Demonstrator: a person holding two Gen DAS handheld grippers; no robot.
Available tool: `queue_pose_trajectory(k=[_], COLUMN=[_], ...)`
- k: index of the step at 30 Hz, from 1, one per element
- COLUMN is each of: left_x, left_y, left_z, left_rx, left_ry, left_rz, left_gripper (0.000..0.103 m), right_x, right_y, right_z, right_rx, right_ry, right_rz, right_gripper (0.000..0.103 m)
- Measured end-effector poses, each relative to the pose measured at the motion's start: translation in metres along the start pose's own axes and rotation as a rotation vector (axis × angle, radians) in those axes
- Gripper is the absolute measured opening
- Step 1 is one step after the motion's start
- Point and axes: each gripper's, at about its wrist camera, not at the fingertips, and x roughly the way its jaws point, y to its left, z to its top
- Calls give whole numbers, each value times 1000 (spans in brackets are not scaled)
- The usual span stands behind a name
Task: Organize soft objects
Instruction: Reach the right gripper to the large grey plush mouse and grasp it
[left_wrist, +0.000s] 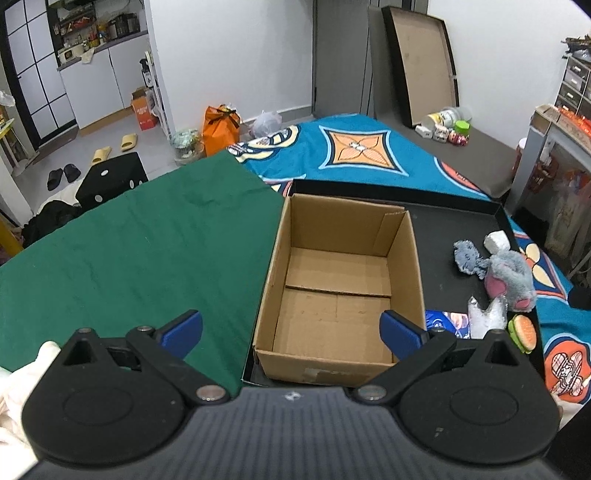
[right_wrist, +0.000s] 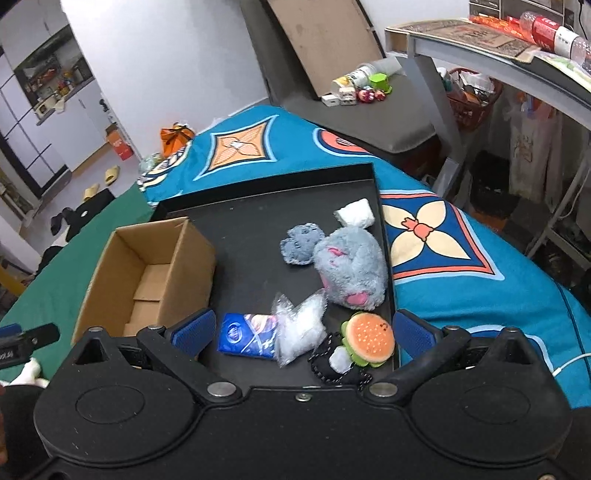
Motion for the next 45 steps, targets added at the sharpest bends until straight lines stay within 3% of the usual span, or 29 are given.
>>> queue_pose_trajectory(k=[5,20,29,36,40,45], left_x=[14,57,81,101,108,118], left_y=[7,19,12,8,3,1], left_z=[9,24,20,18,15,13], left_rx=[-2,-7,38,52,90,107], left_ry=[25,64,74,113,127,152], left_rz=[21,98,160,173,184,200], left_gripper=[101,99,90,76,75,71], right_x=[18,69,91,114,126,141], right_y=[-9,-17,-22,-23,-17,-10], right_z=[10,25,15,13,13,11], right_rx=[31,65,29,11,-26,-75], right_ry=[27,-5,-55,-2,14,34], right_rz=[19,-50,-110,-118,-138,-165], right_gripper=[103,103,99,94,94,83])
